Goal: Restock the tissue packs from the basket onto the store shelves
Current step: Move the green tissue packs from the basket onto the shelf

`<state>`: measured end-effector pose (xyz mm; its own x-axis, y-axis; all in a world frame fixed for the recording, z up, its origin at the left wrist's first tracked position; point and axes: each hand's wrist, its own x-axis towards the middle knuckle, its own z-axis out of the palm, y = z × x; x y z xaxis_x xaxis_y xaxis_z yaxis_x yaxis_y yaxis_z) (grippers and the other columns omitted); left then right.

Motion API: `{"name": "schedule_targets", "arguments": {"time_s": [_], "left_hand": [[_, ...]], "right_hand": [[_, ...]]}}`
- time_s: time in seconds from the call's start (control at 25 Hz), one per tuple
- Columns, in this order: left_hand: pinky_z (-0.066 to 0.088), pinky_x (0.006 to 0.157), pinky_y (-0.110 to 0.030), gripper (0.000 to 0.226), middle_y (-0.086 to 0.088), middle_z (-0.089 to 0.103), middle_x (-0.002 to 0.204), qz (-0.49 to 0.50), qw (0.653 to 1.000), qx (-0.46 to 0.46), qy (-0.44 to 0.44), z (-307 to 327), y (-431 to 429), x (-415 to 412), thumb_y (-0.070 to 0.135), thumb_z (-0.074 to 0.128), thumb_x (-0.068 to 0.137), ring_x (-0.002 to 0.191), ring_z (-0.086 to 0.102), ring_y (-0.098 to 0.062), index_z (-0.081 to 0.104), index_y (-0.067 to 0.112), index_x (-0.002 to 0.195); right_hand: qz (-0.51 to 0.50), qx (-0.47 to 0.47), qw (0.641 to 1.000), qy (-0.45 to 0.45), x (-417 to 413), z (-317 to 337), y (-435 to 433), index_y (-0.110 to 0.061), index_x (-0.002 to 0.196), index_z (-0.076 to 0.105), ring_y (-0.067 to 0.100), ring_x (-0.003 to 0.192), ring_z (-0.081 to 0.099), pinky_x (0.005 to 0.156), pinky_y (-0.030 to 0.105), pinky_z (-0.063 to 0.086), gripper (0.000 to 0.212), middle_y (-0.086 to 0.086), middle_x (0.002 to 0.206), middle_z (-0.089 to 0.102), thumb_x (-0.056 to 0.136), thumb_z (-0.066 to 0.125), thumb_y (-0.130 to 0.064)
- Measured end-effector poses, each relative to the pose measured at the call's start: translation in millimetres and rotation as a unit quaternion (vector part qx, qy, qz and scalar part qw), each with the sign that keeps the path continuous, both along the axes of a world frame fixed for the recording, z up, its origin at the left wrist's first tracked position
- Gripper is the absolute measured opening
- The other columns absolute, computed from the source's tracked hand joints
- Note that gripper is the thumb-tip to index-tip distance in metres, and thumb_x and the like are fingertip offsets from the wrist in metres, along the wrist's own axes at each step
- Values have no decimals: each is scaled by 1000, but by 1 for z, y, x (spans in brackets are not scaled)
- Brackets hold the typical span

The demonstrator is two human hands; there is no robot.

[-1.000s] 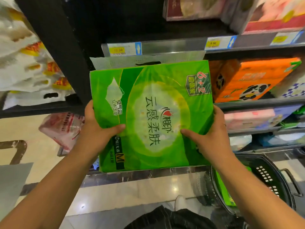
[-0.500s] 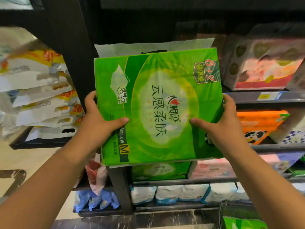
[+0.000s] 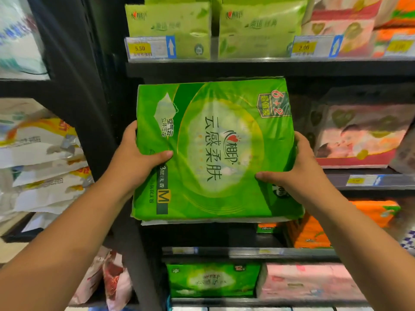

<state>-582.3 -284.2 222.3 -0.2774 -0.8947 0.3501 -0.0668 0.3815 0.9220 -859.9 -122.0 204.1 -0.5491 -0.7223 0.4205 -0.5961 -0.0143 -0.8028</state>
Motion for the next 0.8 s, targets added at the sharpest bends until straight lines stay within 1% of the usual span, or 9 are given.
{"name": "schedule_targets", "arguments": {"time_s": [0.08,0.16,0.28,0.44,0.56,0.6,0.72,0.8], "left_hand": [[48,98,-45,85,9,63,119,8,1000,2,2,7,-5,-11,10,81,71,109,62,-12,37,32,140],[48,98,-47,85,7,64,118,13,1000,11,4,12,-8,-20,10,81,72,108,62,-15,37,31,141],[49,97,-46,83,4,64,117,26,1000,14,9,17,-17,-34,8,81,72,106,63,-16,38,28,141],[50,96,-46,84,5,64,119,43,999,5,16,18,-31,-47,8,81,72,107,63,-16,38,28,141],[50,96,-46,95,3,62,124,70,997,21,29,15,-42,-51,13,83,70,109,62,-16,29,24,147],[50,95,-46,96,3,63,123,74,996,29,28,15,-46,-52,14,85,69,107,63,-16,30,23,147],[53,91,-44,81,2,68,114,57,998,31,26,19,-56,-51,13,86,67,101,67,-16,45,18,136],[54,89,-40,75,2,67,111,49,998,29,25,23,-59,-51,10,84,69,100,67,-15,46,17,133]], "right_hand": [[5,23,1000,20,-11,10,-8,-36,142,26,25,127,41,107,51,37,114,2,138,40,50,93,-33],[9,32,999,31,-20,17,-17,-34,145,23,26,129,38,108,51,35,114,3,140,37,53,92,-31],[20,32,999,27,-35,22,-31,-34,144,23,28,128,38,107,52,36,113,3,139,36,55,92,-31],[17,29,999,24,-44,21,-54,-33,145,22,30,129,38,107,54,35,114,4,138,36,56,93,-30],[20,10,1000,22,-44,18,-67,-31,144,22,30,130,35,108,55,34,115,3,139,34,55,94,-29],[17,4,1000,20,-46,17,-70,-31,144,22,30,130,35,108,54,34,115,3,139,34,54,94,-29],[5,0,999,33,-47,20,-74,-28,143,24,31,130,35,109,54,34,112,4,139,34,54,93,-30],[-7,5,999,37,-45,23,-76,-26,142,26,31,129,37,107,51,36,110,6,139,35,55,93,-27]]}}
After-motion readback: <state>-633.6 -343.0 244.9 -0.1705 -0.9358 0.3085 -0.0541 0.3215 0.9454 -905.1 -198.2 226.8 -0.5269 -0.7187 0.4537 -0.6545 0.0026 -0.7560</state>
